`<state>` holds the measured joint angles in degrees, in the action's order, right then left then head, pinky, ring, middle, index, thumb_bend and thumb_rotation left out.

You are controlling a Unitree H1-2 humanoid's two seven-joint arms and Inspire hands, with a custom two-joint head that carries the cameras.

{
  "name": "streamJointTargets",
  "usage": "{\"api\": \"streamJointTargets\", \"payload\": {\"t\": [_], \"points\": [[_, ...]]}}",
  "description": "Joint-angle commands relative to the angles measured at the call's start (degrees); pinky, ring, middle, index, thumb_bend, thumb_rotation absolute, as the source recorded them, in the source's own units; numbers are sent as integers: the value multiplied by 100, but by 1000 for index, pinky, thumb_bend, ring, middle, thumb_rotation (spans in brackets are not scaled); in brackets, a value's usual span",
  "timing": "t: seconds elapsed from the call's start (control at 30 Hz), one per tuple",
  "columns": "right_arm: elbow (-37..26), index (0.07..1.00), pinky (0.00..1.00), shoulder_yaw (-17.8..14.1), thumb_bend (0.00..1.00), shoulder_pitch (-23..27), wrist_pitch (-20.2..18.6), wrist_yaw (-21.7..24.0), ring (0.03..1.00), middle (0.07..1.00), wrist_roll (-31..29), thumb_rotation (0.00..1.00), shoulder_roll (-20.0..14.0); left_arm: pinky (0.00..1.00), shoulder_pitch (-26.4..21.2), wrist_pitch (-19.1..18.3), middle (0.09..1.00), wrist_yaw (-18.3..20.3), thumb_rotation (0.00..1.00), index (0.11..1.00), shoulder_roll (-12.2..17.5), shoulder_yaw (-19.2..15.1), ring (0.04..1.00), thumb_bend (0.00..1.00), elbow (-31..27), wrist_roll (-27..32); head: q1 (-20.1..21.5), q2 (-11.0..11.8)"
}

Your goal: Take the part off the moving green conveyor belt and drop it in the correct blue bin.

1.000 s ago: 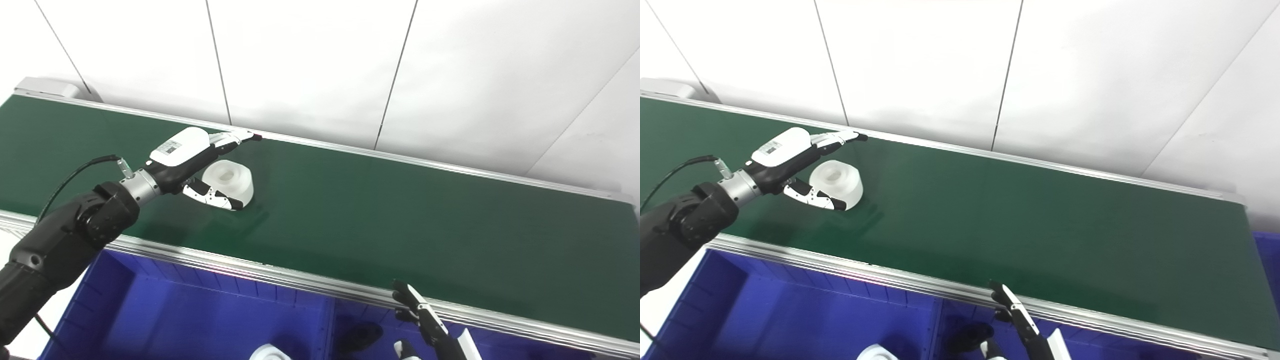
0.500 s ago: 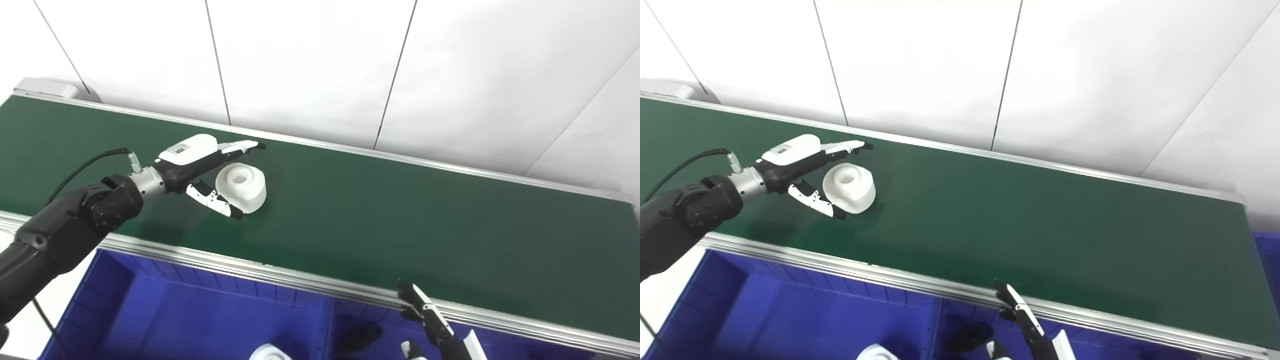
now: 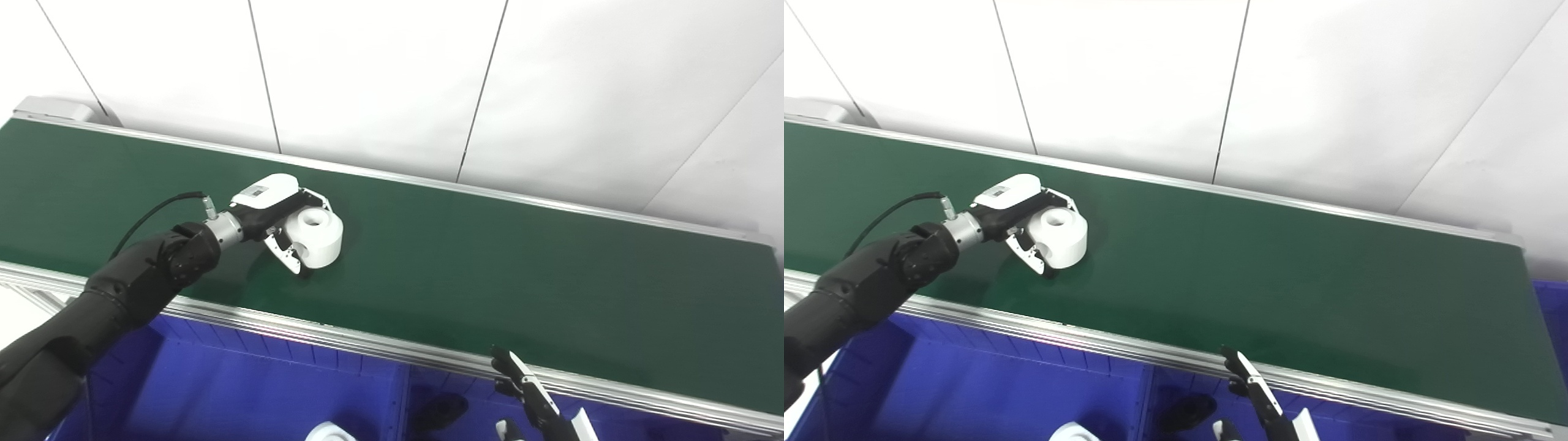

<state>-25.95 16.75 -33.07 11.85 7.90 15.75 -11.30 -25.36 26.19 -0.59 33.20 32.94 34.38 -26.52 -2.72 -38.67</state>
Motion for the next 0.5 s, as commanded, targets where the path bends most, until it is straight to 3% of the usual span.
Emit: {"api": "streamJointTargets", "payload": {"t": [0.0, 0.1, 0.23, 0.47], "points": [[-142, 921, 847, -31, 418, -71, 345, -89, 919, 929, -75, 906, 10, 448, -19, 72, 557, -102, 10, 591, 77, 15, 508, 867, 56, -40, -5, 6], [-109, 921, 848, -52, 419, -78, 403, -97, 920, 929, -95, 910, 5, 434, 38, 72, 541, -299, 17, 580, 72, -39, 496, 889, 59, -32, -1, -2], [-74, 922, 852, -62, 411, -88, 463, -107, 923, 931, -126, 908, 4, 338, 65, 73, 474, -665, 1, 522, 140, 64, 400, 905, 46, 1, 9, -15], [-53, 924, 858, -87, 401, -97, 515, -134, 925, 930, -63, 917, -16, 293, 63, 73, 429, -772, 0, 470, 202, 124, 352, 874, -1, 191, 29, -21]]}}
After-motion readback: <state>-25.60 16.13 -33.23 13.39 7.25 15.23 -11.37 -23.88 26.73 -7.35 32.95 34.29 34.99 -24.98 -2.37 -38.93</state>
